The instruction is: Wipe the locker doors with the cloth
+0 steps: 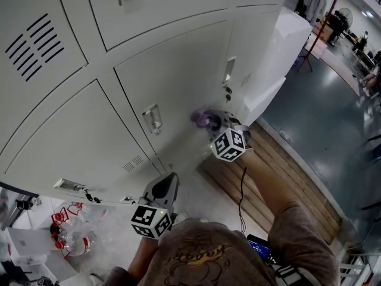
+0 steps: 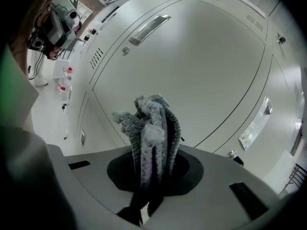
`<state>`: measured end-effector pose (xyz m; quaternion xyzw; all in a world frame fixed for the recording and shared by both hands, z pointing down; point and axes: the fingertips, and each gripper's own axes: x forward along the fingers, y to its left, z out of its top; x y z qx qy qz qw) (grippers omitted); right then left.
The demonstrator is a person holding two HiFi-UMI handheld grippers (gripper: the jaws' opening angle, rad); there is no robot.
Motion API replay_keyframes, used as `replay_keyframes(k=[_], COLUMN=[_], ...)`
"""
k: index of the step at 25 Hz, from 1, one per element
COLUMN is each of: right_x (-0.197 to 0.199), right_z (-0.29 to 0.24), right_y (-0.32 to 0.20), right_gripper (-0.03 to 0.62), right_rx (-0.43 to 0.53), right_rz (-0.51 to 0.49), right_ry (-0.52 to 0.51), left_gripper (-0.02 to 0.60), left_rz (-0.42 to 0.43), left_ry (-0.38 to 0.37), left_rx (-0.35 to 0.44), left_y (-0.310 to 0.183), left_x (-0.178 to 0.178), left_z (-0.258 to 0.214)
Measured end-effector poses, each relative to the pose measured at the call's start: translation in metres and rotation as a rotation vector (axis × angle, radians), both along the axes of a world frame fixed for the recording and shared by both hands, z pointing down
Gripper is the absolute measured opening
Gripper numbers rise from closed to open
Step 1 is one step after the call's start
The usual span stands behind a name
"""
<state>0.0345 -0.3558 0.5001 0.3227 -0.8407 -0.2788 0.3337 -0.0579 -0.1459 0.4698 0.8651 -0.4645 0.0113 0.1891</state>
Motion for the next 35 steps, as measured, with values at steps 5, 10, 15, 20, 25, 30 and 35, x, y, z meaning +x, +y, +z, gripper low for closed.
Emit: replay_keyframes(k=[5, 10, 15, 20, 25, 30, 35], right_x=[0.001, 0.002, 0.002, 0.012, 0.029, 0.047, 0.058], right_z=[0.025, 0.049, 0.073, 0.078, 0.041, -0.016, -0.082], right_y=[0.0, 0.001, 0.011, 0.025, 0.033, 0.042, 0.068], right_gripper=[0.054, 0.054, 0.054, 0.054, 0.054, 0.054, 0.054], right_rx=[-0.043, -0.095, -0.147, -0.194, -0.201, -0.155, -0.099], right_rz=[0.012, 0.03, 0.032, 0.056, 0.118, 0.158, 0.156], right_ry=[0.041, 0.072, 0.11, 0.077, -0.046, -0.162, -0.266], left_gripper=[0.003, 0.003, 0.003, 0.003, 0.003, 0.003, 0.003], left_rz=[-0.012, -0.016, -0.019, -0.009, 0.031, 0.091, 0.148], left_ry=[0.0, -0.003, -0.008, -0.009, -0.011, -0.013, -0.006], left_rx=[-0.005, -0.009, -0.012, -0.009, -0.001, 0.014, 0.033], left_y=[0.002, 0.004, 0.005, 0.003, 0.0, -0.003, -0.004], left_x=[-0.004, -0.005, -0.008, -0.007, 0.005, 0.024, 0.044], left_z=[0.001, 0.002, 0.004, 0.002, -0.001, -0.004, -0.01])
